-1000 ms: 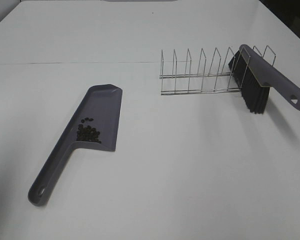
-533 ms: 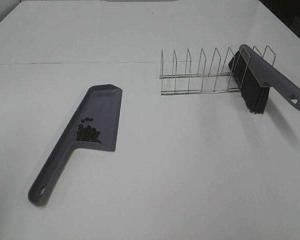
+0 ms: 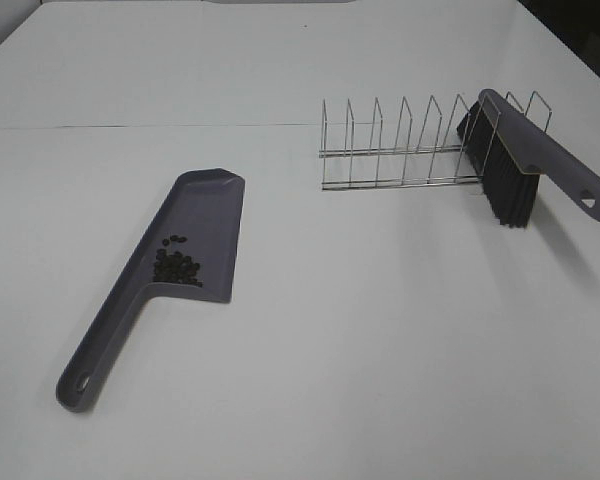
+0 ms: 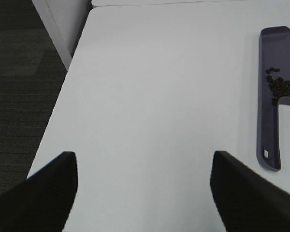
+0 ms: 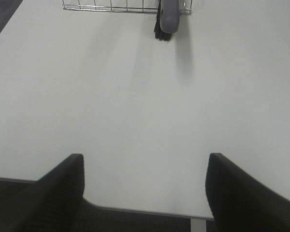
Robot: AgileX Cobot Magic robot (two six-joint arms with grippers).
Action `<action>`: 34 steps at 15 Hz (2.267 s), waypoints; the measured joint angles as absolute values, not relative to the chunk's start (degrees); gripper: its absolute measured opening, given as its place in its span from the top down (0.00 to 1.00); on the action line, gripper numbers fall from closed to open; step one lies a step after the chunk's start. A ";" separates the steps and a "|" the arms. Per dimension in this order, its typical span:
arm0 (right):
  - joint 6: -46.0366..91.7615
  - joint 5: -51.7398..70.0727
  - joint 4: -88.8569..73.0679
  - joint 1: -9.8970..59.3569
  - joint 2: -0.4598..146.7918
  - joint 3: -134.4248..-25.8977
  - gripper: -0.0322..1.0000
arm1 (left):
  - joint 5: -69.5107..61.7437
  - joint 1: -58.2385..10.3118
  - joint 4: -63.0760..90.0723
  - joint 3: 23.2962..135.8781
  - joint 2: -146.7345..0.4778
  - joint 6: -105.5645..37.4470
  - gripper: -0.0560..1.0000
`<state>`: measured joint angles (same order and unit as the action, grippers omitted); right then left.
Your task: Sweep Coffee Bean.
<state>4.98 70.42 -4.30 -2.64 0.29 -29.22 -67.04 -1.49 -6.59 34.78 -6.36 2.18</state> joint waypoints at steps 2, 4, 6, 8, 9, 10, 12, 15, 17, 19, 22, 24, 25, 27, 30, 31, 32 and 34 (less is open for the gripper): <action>5.27 70.42 -4.30 -2.64 -0.29 -29.05 0.37 | -67.21 -1.49 -6.47 32.14 -0.69 3.67 0.30; 5.33 69.90 -4.30 -2.64 -0.29 -28.42 0.37 | -67.09 -1.49 -6.02 31.97 0.11 4.01 0.30; 5.33 65.26 -4.87 -2.64 -0.29 -26.47 0.37 | -63.43 -1.49 -3.38 30.31 0.23 3.38 0.30; 5.33 64.23 -5.67 -2.64 -0.29 -26.30 0.37 | -62.28 -1.49 0.63 29.91 0.34 -0.97 0.30; 5.33 64.06 -5.79 -2.64 -0.29 -26.30 0.37 | -62.22 -1.49 2.06 29.74 0.40 -3.09 0.30; 5.33 64.06 -5.90 -2.64 -0.29 -26.30 0.37 | -62.28 -1.49 2.64 29.74 0.40 -3.84 0.30; 5.33 64.06 -6.07 -2.64 -0.29 -26.30 0.37 | -62.28 -1.49 3.09 29.74 0.40 -4.35 0.30; 5.33 64.06 -6.07 -2.64 -0.29 -26.30 0.37 | -62.22 -1.49 3.09 29.74 0.40 -4.41 0.30; 5.33 64.00 -6.19 -2.58 -0.29 -26.30 0.37 | -62.17 -1.49 3.09 29.74 0.40 -4.41 0.30; 5.33 64.00 -6.13 -2.46 -0.29 -26.30 0.37 | -62.17 -0.74 3.09 29.74 0.40 -4.53 0.30; 5.33 64.00 -5.56 -2.46 -0.29 -26.30 0.37 | -62.11 0.52 3.09 29.74 0.40 -4.58 0.30; 5.33 64.00 -5.56 -2.46 -0.29 -26.30 0.37 | -62.11 0.52 3.09 29.74 0.40 -4.58 0.30; 5.33 64.00 -5.56 -2.46 -0.29 -26.30 0.37 | -62.11 0.52 3.09 29.74 0.40 -4.58 0.30; 5.33 64.00 -5.56 -2.46 -0.29 -26.30 0.37 | -62.11 0.52 3.09 29.74 0.40 -4.58 0.30; 5.33 64.00 -5.56 -2.46 -0.29 -26.30 0.37 | -62.11 0.52 3.09 29.74 0.40 -4.58 0.30; 5.33 64.00 -5.56 -2.46 -0.29 -26.30 0.37 | -62.11 0.52 3.09 29.74 0.40 -4.58 0.30; 5.33 64.00 -5.56 -2.46 -0.29 -26.30 0.37 | -62.11 0.52 3.09 29.74 0.40 -4.58 0.30; 5.33 64.00 -5.56 -2.46 -0.29 -26.30 0.37 | -62.05 0.52 3.09 29.74 0.40 -4.58 0.30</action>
